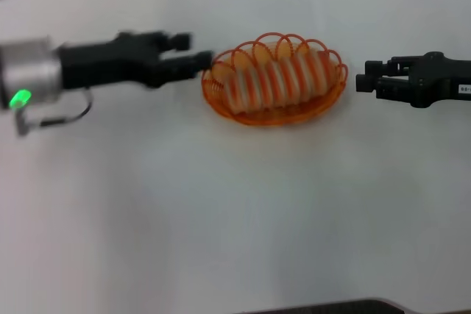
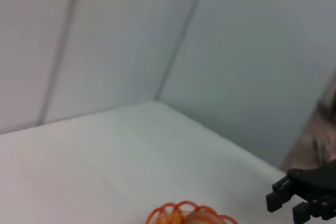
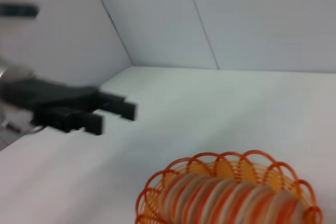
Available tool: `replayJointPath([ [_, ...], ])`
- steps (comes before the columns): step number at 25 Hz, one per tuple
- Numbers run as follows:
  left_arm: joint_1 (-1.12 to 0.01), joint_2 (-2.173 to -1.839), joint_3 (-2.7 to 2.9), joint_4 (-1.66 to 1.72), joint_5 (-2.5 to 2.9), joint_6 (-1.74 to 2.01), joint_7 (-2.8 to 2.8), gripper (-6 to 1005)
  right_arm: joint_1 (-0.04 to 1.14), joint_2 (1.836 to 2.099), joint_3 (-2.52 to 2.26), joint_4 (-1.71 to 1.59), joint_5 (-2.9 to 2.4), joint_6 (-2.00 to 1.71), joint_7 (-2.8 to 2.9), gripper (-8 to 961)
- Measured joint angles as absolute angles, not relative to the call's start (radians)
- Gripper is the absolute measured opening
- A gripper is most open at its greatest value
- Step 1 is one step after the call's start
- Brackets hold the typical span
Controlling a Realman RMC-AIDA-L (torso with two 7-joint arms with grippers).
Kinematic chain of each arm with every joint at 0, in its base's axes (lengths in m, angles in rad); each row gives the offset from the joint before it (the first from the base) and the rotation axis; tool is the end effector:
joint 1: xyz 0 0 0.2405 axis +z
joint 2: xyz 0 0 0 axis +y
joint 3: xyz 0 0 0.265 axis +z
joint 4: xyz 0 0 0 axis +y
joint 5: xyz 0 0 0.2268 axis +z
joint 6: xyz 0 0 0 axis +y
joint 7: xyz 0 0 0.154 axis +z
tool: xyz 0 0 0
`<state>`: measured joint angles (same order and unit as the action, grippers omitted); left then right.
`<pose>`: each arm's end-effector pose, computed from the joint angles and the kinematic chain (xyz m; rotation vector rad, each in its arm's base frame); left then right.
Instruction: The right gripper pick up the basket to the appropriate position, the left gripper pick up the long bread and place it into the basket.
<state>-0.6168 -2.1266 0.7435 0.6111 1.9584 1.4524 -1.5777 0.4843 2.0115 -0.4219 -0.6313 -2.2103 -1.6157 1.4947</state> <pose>-0.2372 0.3733 -0.0458 -2.7098 -0.8634 -0.7793 0.3346 0.3290 0.0288 -2.5743 0.9557 0.6299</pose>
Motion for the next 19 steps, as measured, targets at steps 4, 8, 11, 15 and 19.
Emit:
replayJointPath([
  [4, -0.500, -2.102, 0.653, 0.521, 1.891, 1.498, -1.475, 646, 0.480, 2.012, -0.394, -0.633, -2.208, -1.610, 1.475, 432],
  [8, -0.405, -2.107, 0.592, 0.502, 1.866, 1.529, -1.417, 644, 0.475, 2.019, -0.364, -0.633, -2.185, -1.607, 1.432, 432],
  [11, -0.372, -2.111, 0.584, 0.501, 1.865, 1.546, -1.411, 644, 0.476, 2.020, -0.357, -0.633, -2.178, -1.605, 1.419, 432],
  [15, -0.360, -2.112, 0.582, 0.500, 1.866, 1.560, -1.410, 644, 0.481, 2.021, -0.357, -0.631, -2.176, -1.603, 1.414, 432],
  [19, -0.362, -2.112, 0.581, 0.500, 1.871, 1.562, -1.410, 644, 0.483, 2.022, -0.357, -0.625, -2.175, -1.597, 1.407, 432],
])
